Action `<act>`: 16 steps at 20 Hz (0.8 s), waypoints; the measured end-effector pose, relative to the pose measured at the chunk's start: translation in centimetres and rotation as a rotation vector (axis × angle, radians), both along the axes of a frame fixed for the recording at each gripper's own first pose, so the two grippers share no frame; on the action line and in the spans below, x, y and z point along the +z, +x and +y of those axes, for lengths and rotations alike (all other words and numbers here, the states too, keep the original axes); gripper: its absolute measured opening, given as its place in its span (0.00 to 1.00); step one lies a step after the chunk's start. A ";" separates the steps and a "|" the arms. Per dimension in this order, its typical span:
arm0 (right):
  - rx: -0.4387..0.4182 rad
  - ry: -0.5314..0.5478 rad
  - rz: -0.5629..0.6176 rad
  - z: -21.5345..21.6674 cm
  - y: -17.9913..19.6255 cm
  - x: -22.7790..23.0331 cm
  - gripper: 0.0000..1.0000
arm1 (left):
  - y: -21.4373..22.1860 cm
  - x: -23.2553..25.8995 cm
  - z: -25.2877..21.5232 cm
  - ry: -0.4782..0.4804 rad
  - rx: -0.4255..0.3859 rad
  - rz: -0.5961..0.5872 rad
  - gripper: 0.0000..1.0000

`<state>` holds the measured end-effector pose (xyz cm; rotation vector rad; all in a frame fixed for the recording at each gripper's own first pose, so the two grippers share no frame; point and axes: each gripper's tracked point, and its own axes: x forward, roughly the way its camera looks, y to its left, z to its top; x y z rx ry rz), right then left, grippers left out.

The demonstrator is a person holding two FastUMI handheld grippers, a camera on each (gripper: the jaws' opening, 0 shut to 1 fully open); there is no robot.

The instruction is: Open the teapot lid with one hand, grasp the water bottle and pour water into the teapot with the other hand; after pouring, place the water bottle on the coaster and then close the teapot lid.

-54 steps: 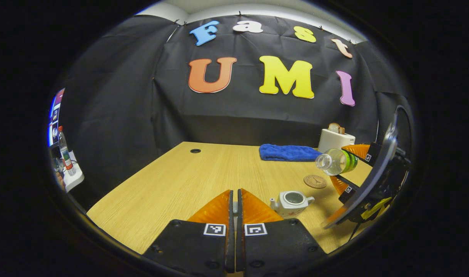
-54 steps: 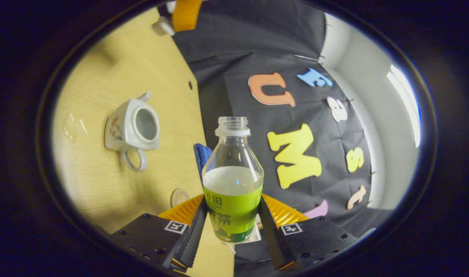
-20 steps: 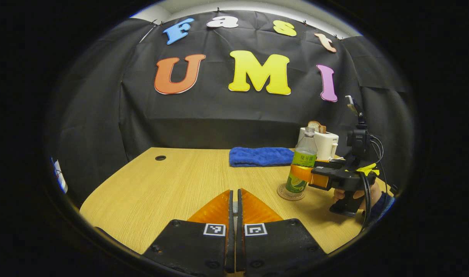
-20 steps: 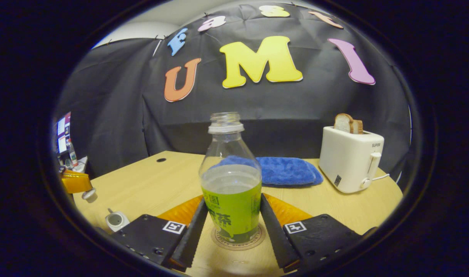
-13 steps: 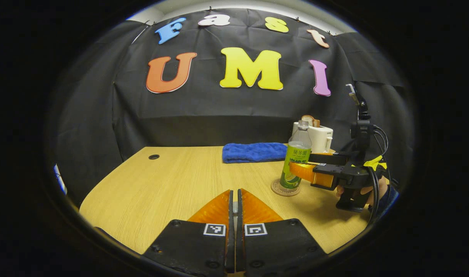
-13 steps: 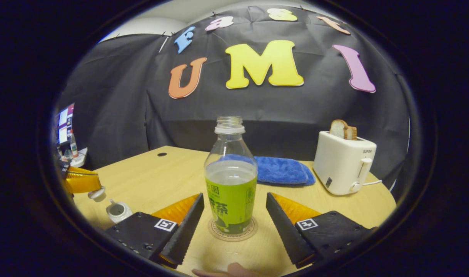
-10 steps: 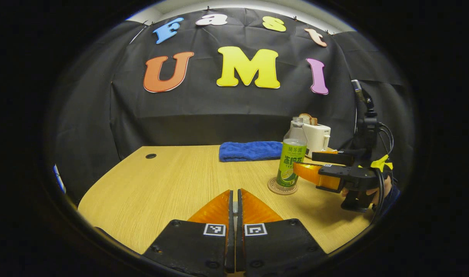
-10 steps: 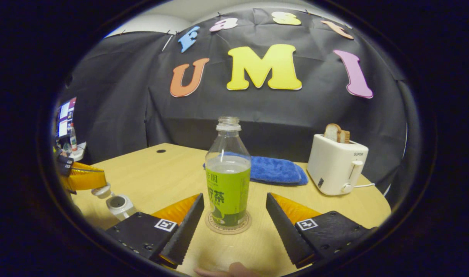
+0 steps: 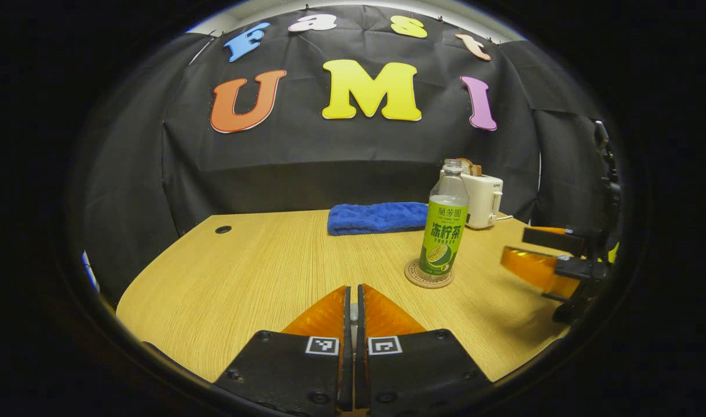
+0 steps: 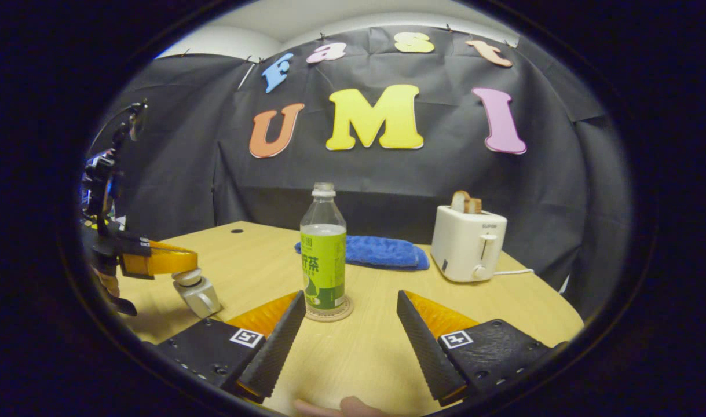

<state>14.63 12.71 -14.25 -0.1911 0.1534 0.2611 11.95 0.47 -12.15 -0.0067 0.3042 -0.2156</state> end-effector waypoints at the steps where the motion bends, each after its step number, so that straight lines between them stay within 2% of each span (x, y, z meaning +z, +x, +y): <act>1: -0.006 0.000 -0.021 -0.8 -0.7 0.7 0.95 | 0.0 0.0 0.1 0.014 0.008 -0.009 0.05; 3: -0.012 0.000 -0.054 -1.9 -2.2 1.8 0.95 | 0.0 -0.9 -0.4 0.036 -0.010 0.005 0.06; 7: -0.030 0.006 -0.085 -4.4 -4.4 2.5 0.95 | -0.2 -1.0 -0.3 0.096 0.034 -0.020 0.10; 8: -0.041 0.018 -0.080 -5.0 -4.7 2.4 0.93 | 0.0 -1.1 -0.2 0.095 0.048 -0.023 0.10; 10: -0.058 0.035 -0.059 -6.1 -5.5 1.7 0.96 | 0.0 -1.2 -0.8 0.066 0.042 -0.006 0.15; 11: -0.071 0.033 -0.048 -6.7 -5.9 1.2 0.93 | -0.1 -1.1 -1.3 0.059 0.034 0.004 0.28; 12: -0.084 0.028 -0.040 -7.3 -6.4 0.9 0.95 | -0.2 -1.1 -1.8 0.051 0.022 0.017 0.34; 13: -0.092 0.030 -0.035 -7.7 -6.9 0.8 0.93 | -0.4 -1.0 -2.0 0.045 0.019 0.027 0.49; 14: -0.101 0.029 -0.030 -8.1 -7.4 0.8 0.96 | -0.7 -0.7 -2.2 0.037 0.022 0.027 0.57; 15: -0.114 0.029 -0.033 -8.5 -7.9 0.9 0.95 | -0.7 -0.3 -2.2 0.033 0.034 0.021 0.71; 16: -0.126 0.027 -0.040 -8.8 -8.3 1.1 0.95 | -0.8 0.1 -1.8 0.036 0.058 0.006 0.77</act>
